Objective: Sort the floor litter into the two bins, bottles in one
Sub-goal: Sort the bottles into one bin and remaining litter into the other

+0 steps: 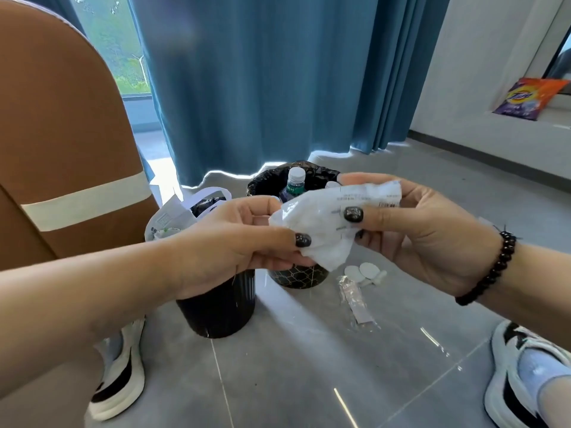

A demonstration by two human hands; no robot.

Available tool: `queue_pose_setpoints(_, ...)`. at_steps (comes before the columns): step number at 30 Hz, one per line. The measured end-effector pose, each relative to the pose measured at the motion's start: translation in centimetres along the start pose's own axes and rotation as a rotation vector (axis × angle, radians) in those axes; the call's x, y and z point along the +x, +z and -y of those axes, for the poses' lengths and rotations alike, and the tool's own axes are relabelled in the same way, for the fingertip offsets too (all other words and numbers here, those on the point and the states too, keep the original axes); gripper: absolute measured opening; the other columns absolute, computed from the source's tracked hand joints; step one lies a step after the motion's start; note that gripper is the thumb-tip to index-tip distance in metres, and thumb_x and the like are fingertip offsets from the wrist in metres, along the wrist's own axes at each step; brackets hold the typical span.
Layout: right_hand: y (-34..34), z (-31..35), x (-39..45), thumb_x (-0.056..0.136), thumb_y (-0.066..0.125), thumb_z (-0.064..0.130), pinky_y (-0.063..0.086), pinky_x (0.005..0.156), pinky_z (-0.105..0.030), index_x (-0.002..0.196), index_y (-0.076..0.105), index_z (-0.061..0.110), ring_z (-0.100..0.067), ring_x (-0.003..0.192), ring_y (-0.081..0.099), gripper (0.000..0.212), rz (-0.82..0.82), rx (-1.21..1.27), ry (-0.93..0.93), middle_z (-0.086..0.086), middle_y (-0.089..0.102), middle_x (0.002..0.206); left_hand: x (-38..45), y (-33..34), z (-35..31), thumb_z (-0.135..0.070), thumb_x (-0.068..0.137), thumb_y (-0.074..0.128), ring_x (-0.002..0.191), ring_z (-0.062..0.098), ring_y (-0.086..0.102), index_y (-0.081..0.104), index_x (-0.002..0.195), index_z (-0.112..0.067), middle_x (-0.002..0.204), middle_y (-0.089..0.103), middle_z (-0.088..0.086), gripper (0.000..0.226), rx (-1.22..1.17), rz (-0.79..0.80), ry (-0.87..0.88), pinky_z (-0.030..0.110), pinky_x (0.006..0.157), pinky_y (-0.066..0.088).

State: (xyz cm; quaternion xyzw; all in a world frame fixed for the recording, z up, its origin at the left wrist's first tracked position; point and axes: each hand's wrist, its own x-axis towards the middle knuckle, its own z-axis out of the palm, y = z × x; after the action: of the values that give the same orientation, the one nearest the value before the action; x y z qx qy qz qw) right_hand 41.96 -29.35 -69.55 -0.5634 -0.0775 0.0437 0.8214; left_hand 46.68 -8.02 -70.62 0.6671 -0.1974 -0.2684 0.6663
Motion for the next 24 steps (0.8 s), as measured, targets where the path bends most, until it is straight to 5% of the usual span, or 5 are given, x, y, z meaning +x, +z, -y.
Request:
queue_pose_setpoints(6,0.5,-0.7,0.4,0.061,0.08,-0.01,0.058,0.067,-0.026,0.083,0.062,0.007,-0.012,0.074,0.07,0.033,-0.243,-0.62,-0.449,-0.002,0.074,0.083,0.3,2.0,1.1,-0.015,0.058,0.078,0.077,0.023,0.074,0.053,0.078,-0.01,0.086,0.074,0.018,0.032,-0.121,-0.148,-0.005,0.024,0.066,0.057)
queue_pose_setpoints(10,-0.3,-1.5,0.3,0.074,0.076,0.005,0.054,0.069,-0.028,0.073,0.064,0.003,-0.011,0.078,0.066,0.013,-0.08,-1.201,-0.98,-0.004,0.068,0.081,0.3,3.2,1.9,-0.018,0.053,0.076,0.076,0.024,0.074,0.055,0.084,-0.005,0.082,0.074,0.016,0.04,-0.198,-0.156,-0.055,0.023,0.059,0.057)
queue_pose_setpoints(14,-1.0,-0.8,0.2,0.076,0.077,0.005,0.053,0.073,-0.021,0.07,0.065,0.001,-0.009,0.084,0.066,0.014,-0.058,-1.262,-1.024,-0.009,0.068,0.083,0.0,2.9,1.4,-0.011,0.066,0.073,0.088,0.027,0.073,0.065,0.081,-0.005,0.092,0.074,0.019,0.018,-0.227,-0.086,-0.075,0.025,0.068,0.059)
queue_pose_setpoints(18,-1.6,-0.9,0.1,0.077,0.072,-0.003,0.051,0.079,-0.019,0.081,0.07,-0.002,-0.018,0.086,0.065,0.004,0.027,-1.434,-1.068,-0.013,0.067,0.092,-0.4,2.6,0.9,-0.03,0.075,0.066,0.1,0.027,0.07,0.071,0.105,-0.004,0.106,0.072,0.017,0.04,-0.248,0.005,-0.094,0.028,0.08,0.055)
queue_pose_setpoints(24,-2.2,-2.2,-0.6,0.074,0.059,-0.008,0.051,0.076,-0.034,0.11,0.067,-0.004,-0.027,0.09,0.056,0.037,0.205,-1.54,-0.911,-0.021,0.053,0.105,-0.7,2.4,1.1,-0.043,0.06,0.084,0.096,0.019,0.071,0.078,0.09,-0.015,0.103,0.074,0.011,0.042,-0.094,-0.06,-0.058,0.031,0.083,0.054)
